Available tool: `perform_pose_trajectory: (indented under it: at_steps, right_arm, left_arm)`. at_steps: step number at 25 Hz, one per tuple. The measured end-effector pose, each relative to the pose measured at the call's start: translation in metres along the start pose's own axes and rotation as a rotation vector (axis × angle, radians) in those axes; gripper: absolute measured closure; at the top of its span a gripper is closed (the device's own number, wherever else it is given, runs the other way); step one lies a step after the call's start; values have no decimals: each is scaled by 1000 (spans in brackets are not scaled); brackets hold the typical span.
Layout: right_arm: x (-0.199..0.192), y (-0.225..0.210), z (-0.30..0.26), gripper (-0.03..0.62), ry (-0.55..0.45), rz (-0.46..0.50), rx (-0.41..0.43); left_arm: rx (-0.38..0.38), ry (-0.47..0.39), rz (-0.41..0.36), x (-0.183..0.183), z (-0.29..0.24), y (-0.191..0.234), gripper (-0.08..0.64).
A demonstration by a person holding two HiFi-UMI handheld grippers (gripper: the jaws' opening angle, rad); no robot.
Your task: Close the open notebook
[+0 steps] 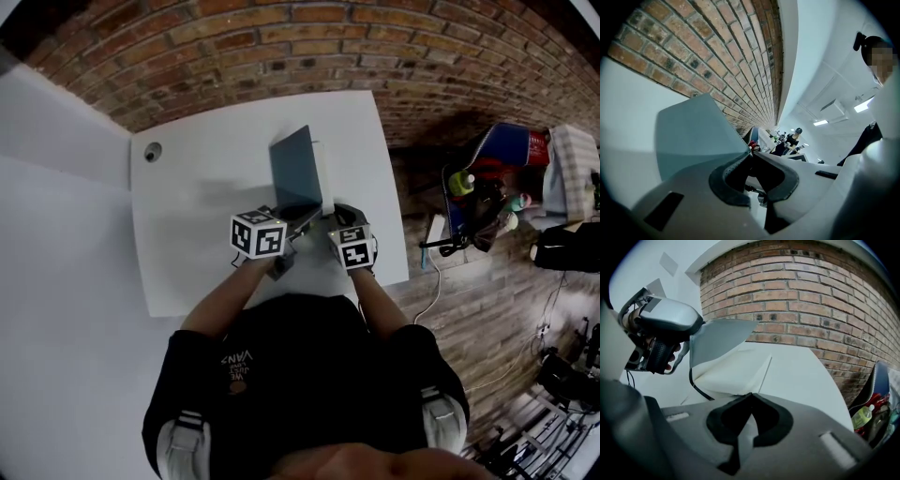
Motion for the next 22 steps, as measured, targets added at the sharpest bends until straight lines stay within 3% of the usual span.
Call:
perform_pose_trajectory:
  at_steps: [18,22]
  right_arm:
    - [-4,-4,29,594,-55,-52,-80]
    - [-8,-2,34,594,-55,-62,-92]
  left_arm:
    - [25,49,-65,-10,-15,-1,508]
    - [23,76,-78,-15,-18,-2,428]
Point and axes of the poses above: the fingertips, and each gripper's own axes: z backward along the fingers, y to its left, x out of its top, the point moved 10 cm from there along z, backward along the fingers, and after that the axes turned 3 degrees about z, right-handed, at the moved point
